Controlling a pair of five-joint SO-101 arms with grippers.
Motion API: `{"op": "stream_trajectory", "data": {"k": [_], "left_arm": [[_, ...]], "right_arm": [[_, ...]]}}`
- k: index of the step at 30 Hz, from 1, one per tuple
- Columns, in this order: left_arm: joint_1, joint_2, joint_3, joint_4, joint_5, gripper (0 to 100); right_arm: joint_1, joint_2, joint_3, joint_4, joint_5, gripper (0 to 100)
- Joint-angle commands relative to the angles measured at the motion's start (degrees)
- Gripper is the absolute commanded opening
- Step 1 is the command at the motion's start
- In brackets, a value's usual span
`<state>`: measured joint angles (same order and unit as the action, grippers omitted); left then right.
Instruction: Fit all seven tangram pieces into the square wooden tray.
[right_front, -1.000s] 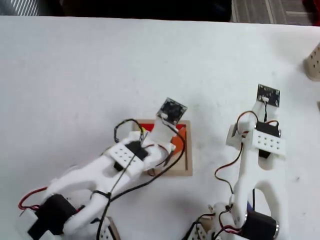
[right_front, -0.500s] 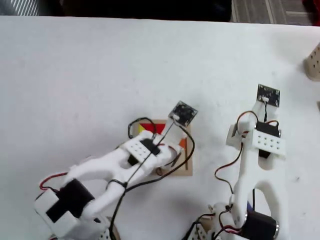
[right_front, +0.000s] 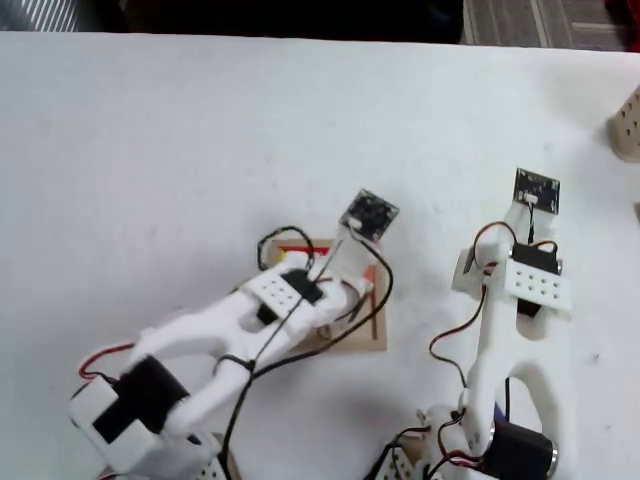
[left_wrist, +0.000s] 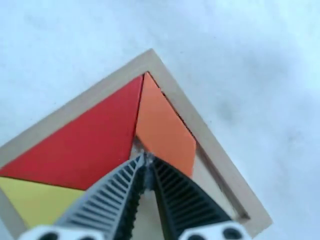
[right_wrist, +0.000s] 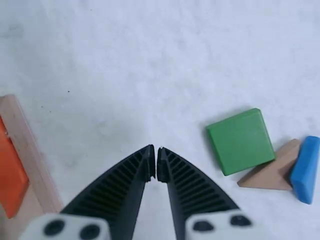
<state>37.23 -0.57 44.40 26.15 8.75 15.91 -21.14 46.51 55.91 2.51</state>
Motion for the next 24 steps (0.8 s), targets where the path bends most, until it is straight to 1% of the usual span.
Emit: {"op": "stream_trajectory", "data": {"k": [1, 11, 15, 16, 19, 21, 22, 24], "left_arm": [[-1.98, -0.48, -3.08, -1.93, -0.26, 2], [-1.54, -0.66, -2.73, -1.32, -0.26, 2], [-1.54, -4.97, -2.55, 3.25, -0.7, 2], [-1.54, -6.73, -2.55, 5.1, -0.79, 2], [-2.15, -10.95, -1.23, 10.37, -0.88, 2], [-2.95, -12.53, 1.85, 9.32, -2.55, 2], [-3.12, -12.97, 3.6, 7.91, -4.92, 2], [-3.82, -13.58, 6.68, 5.01, -11.52, 2]], "right_arm": [[0.66, 0.22, -0.18, -1.01, 0.79, 2.1], [1.19, 0.22, -0.18, -1.01, 0.79, 1.9], [5.58, -0.4, -1.32, -1.19, 1.14, 2.1], [6.46, -0.22, -2.11, -1.01, 3.25, 2.1], [8.4, 0.22, -3.52, 2.07, 16.79, 2.2], [9.89, 0.22, -3.6, 3.82, 26.2, 2.2], [10.95, 0.22, -3.69, 4.35, 31.12, 2.9], [13.76, 0.22, -3.69, 5.32, 40.7, 7.6]]}}
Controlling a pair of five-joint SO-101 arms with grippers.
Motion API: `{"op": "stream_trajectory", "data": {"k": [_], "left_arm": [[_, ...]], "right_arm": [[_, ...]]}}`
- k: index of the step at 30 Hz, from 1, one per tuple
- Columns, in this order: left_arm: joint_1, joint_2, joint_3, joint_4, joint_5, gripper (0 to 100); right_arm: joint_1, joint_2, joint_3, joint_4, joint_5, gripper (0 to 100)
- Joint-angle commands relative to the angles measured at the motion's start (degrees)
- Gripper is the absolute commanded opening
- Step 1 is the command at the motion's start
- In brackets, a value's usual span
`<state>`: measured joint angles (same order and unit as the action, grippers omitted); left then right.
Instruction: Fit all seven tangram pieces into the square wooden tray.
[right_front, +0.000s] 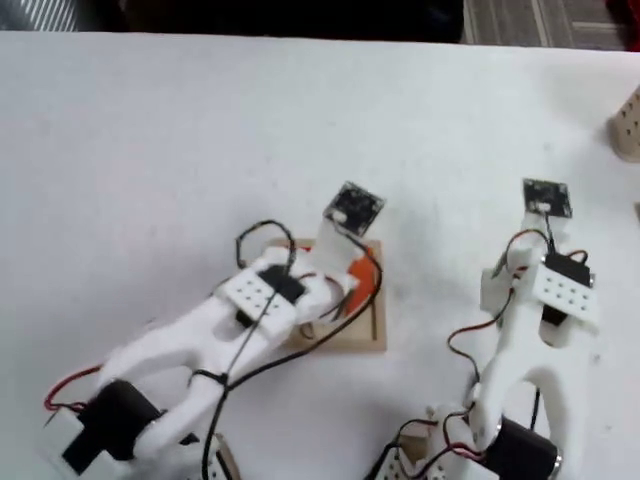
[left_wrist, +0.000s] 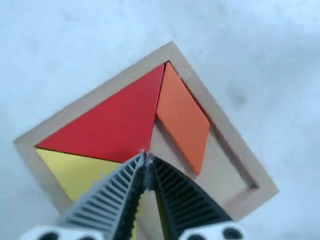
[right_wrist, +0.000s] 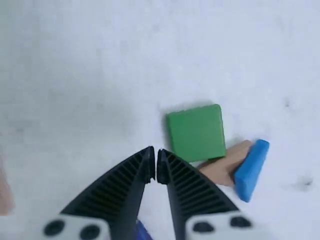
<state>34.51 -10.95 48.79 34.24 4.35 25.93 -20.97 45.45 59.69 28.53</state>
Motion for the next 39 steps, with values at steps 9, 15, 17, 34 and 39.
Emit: {"op": "stream_trajectory", "data": {"k": [9, 15, 17, 34, 39], "left_arm": [[-1.01, -3.3, 3.43, -4.66, -16.62, 2], [-1.1, -3.3, 3.43, -4.66, -16.62, 2], [-1.1, -3.3, 3.43, -4.66, -16.62, 2], [-1.19, -3.3, 3.43, -4.66, -16.62, 2], [-1.19, -3.3, 3.52, -4.66, -16.7, 2]], "right_arm": [[15.43, 3.74, -0.44, -4.0, 19.69, 6.7], [19.65, 17.1, -4.22, -9.71, 19.34, 1.8], [20.7, 21.32, -7.3, -9.71, 19.34, 1.7], [18.95, 30.37, -27.96, 12.79, 14.15, 6.1], [16.66, 28.53, -27.52, 14.02, 7.91, 17.3]]}}
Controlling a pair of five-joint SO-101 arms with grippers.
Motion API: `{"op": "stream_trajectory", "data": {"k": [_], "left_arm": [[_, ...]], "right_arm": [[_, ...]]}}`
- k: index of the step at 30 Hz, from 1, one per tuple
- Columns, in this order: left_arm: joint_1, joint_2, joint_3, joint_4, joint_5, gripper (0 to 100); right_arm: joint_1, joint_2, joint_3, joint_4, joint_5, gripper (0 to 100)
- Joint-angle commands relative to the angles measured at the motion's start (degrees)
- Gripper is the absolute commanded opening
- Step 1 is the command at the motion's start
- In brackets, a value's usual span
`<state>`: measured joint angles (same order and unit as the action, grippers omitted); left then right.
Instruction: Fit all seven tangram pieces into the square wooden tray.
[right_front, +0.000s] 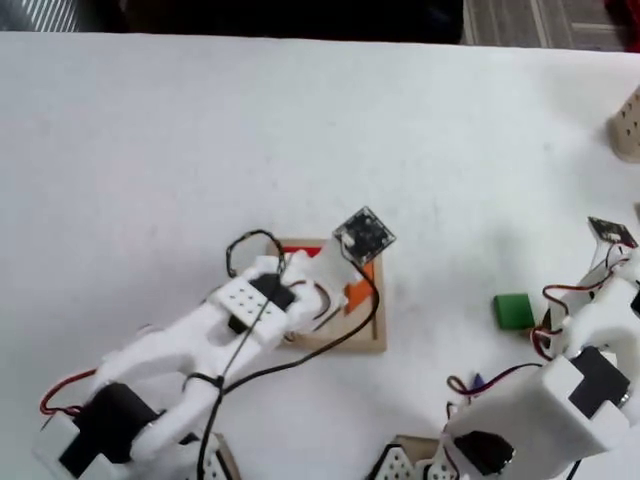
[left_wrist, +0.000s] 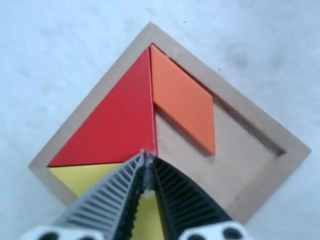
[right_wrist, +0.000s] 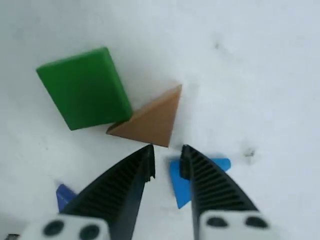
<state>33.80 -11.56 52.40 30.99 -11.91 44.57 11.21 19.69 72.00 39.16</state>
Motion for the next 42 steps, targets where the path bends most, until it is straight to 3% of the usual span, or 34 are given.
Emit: {"op": "stream_trajectory", "data": {"k": [1, 9, 14, 18, 31, 42], "left_arm": [[-0.48, -2.68, -0.09, -1.41, -0.53, 2], [-0.48, -2.68, 0.09, -1.41, -0.62, 2], [-0.48, -2.68, 0.09, -1.41, -0.7, 2], [-0.48, -2.68, 0.09, -1.32, -0.7, 2], [-0.4, -2.68, 0.18, 0.0, -0.35, 2], [-0.48, -2.77, 0.09, 1.49, -0.35, 2]], "right_arm": [[-2.59, -3.74, -1.76, 2.15, -2.73, 17.3], [-5.14, -3.21, -0.18, -1.98, -4.31, 16.2], [-6.73, -3.21, 3.25, -7.16, -18.02, 16.2], [-6.29, -3.3, 6.42, -12.09, -23.03, 16.2], [-6.64, -3.82, 8.97, -23.69, -23.47, 15.9], [-2.77, -5.58, 7.3, -12.53, -19.78, 15.9]]}}
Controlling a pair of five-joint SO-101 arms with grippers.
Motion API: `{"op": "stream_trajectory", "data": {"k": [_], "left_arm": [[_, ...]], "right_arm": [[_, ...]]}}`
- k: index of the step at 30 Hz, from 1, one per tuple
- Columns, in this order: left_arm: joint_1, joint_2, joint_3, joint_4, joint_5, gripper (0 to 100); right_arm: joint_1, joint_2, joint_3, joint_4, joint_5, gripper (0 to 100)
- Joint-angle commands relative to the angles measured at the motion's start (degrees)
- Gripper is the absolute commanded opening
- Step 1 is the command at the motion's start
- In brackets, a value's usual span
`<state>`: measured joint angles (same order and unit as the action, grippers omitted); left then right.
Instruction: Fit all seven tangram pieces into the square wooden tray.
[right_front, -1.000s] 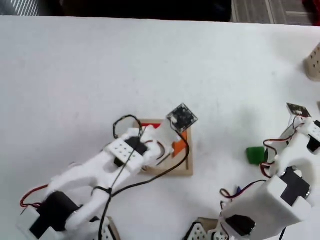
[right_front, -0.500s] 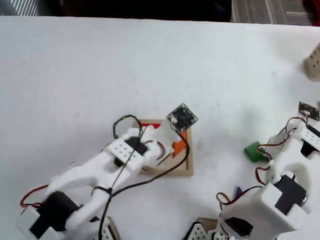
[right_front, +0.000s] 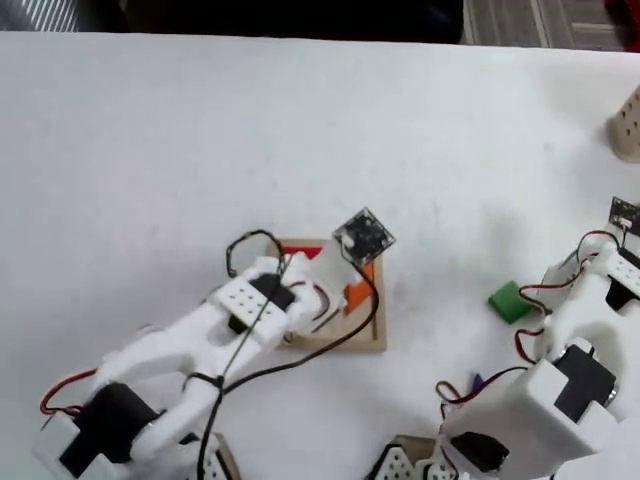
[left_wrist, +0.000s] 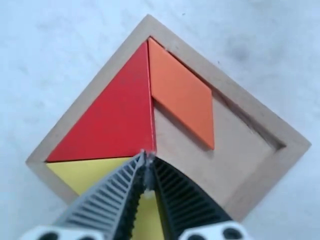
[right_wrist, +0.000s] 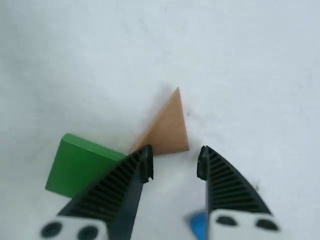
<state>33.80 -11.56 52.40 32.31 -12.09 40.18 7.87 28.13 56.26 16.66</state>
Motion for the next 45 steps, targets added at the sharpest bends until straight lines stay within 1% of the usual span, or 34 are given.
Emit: {"op": "stream_trajectory", "data": {"k": [1, 8, 11, 16, 20, 24, 27, 29, 34, 37, 45], "left_arm": [[-0.48, -2.77, 0.09, 0.18, -0.18, 2], [-0.4, -2.59, 0.53, 0.62, -0.44, 2], [-0.04, -2.68, 1.05, 0.09, -0.53, 2], [-0.04, -2.68, 1.05, 0.18, -0.26, 2], [-0.04, -2.68, 1.05, 0.53, -0.18, 2], [-0.04, -2.77, 1.05, 0.62, -0.18, 2], [-0.4, -2.77, 1.14, 0.7, -0.09, 2], [-0.04, -2.77, 1.14, 1.05, -0.09, 2], [-0.04, -2.77, 1.05, 1.32, -0.09, 2], [-0.04, -2.77, 1.05, 1.32, -0.09, 2], [-0.04, -2.77, 1.05, 1.32, -0.09, 2]], "right_arm": [[2.15, -2.86, -1.14, 3.65, 3.52, 15.9], [4.26, -6.11, -2.46, 4.62, 5.27, 15.9], [5.41, -7.16, -4.92, 6.29, 10.02, 15.9], [5.23, -7.16, -8.97, 6.9, 10.9, 15.9], [2.77, -7.16, -9.85, 5.93, 10.9, 15.9], [-2.07, -7.78, -10.46, 6.29, 10.55, 15.9], [-4.09, -7.78, -13.71, 8.66, 10.46, 15.9], [-5.32, -7.6, -15.47, 11.3, 9.85, 15.9], [-6.02, -7.34, -16.53, 14.99, 3.08, 15.9], [-6.02, -7.34, -16.44, 17.19, 0.62, 15.9], [-4.62, -7.25, -15.91, 18.59, 0.35, 15.9]]}}
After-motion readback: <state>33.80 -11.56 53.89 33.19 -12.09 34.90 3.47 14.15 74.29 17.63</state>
